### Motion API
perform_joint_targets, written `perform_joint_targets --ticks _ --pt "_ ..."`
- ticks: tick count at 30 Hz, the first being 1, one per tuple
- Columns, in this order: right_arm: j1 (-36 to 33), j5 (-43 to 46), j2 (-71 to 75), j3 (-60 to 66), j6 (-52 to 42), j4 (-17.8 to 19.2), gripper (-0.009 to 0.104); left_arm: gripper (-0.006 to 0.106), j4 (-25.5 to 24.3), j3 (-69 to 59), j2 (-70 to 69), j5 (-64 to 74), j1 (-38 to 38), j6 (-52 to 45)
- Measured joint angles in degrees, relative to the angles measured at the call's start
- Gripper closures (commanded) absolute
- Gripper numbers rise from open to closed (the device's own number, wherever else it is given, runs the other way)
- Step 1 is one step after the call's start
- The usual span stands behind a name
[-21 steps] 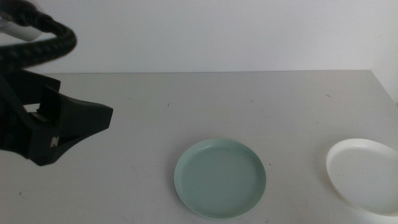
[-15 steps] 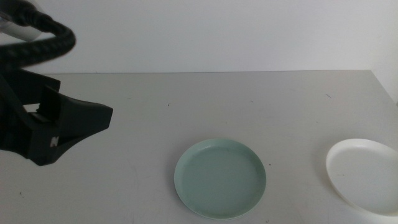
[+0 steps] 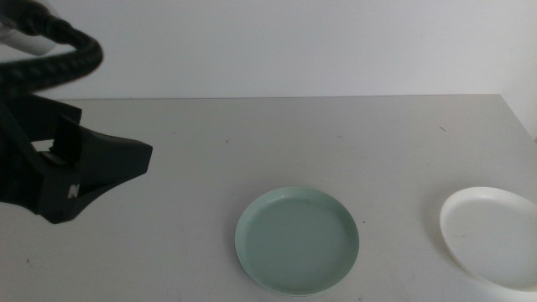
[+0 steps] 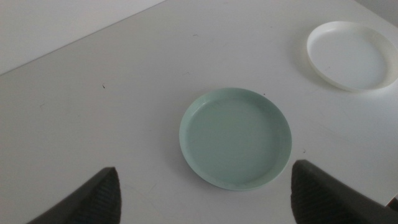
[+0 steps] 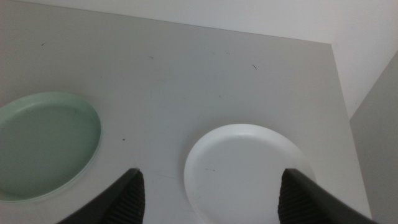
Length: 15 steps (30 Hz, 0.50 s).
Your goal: Stack the three bowls on top of each other.
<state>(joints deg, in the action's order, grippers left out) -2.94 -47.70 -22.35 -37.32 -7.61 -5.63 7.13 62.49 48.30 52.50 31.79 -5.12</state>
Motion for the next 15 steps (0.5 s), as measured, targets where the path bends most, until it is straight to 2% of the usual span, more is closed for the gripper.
perform_joint_targets --ticks 8,15 --pt "0.0 -9.1 -12.2 -14.2 10.4 0.3 0.040 -0.005 0.0 0.0 0.0 0.0 0.0 0.0" --pt "0.0 -14.7 -22.8 -21.4 13.2 0.9 0.040 -0.005 0.0 0.0 0.0 0.0 0.0 0.0"
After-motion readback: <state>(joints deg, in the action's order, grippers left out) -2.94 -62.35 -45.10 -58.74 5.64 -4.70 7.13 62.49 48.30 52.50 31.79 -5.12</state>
